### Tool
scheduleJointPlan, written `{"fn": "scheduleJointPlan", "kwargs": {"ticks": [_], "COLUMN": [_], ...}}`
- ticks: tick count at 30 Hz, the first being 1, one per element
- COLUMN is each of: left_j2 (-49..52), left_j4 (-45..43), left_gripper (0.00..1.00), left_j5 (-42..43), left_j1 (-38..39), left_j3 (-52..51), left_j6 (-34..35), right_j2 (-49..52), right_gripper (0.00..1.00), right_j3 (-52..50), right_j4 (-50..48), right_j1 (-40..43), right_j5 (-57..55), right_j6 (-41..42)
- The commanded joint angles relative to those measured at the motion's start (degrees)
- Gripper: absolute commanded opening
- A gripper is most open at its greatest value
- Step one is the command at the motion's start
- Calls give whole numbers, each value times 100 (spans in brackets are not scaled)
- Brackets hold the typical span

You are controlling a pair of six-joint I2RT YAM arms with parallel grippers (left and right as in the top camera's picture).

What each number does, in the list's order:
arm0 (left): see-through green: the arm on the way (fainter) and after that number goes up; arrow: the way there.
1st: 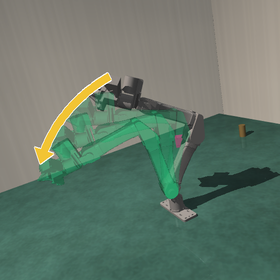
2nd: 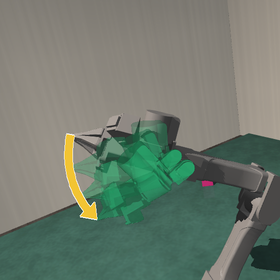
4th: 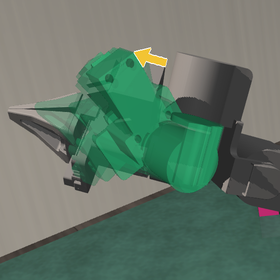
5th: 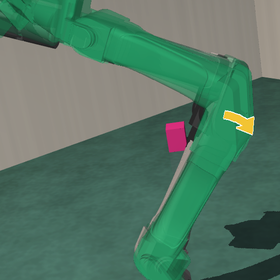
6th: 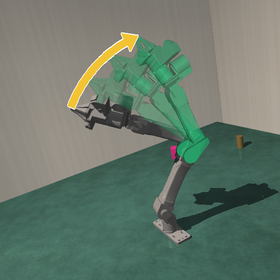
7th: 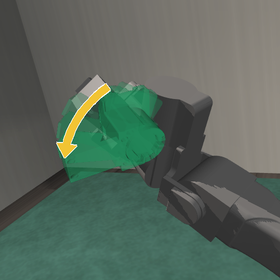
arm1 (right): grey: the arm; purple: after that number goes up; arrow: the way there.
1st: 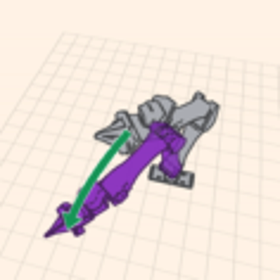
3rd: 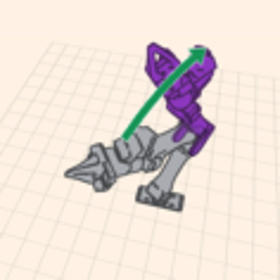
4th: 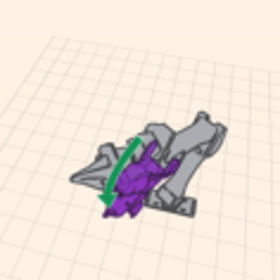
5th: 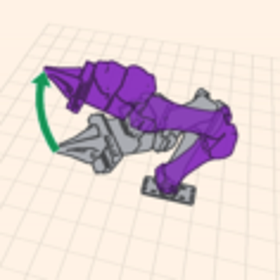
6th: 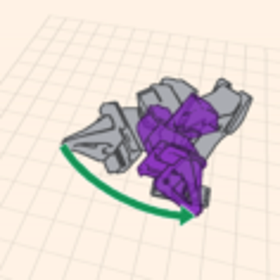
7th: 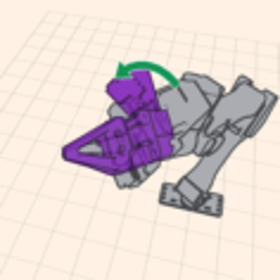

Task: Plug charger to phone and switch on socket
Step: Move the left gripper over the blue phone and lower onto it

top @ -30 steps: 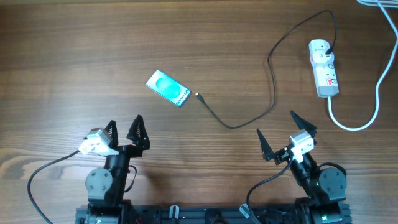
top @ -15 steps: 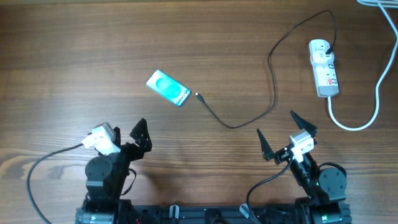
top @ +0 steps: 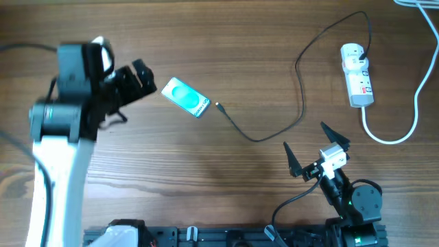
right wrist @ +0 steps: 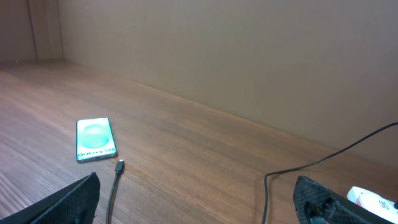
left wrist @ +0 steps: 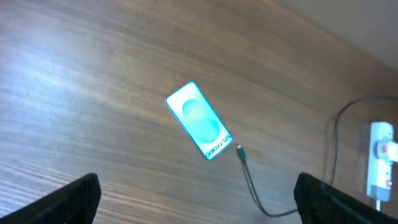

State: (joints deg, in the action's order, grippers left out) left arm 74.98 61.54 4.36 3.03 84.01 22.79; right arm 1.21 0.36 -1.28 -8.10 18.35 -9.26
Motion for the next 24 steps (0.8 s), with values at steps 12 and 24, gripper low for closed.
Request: {"fn": "scheduleJointPlan", "kwargs": {"ticks": [12,24], "left_j2": [2918,4347], "left_j4": [-216,-907], "left_gripper": [66,100], "left_j5": [466,-278], "left_j1": [192,1228], "left_j3": [599,599], "left_j6": [1283,2337], "right_j2": [-42,-42], "right_gripper": [100,100], "right_j3": [-7,-7], "right_j4": [-15,-15], "right_j1": [-13,-13], "right_j5": [-35,-35], "right_j6": [26,28]}}
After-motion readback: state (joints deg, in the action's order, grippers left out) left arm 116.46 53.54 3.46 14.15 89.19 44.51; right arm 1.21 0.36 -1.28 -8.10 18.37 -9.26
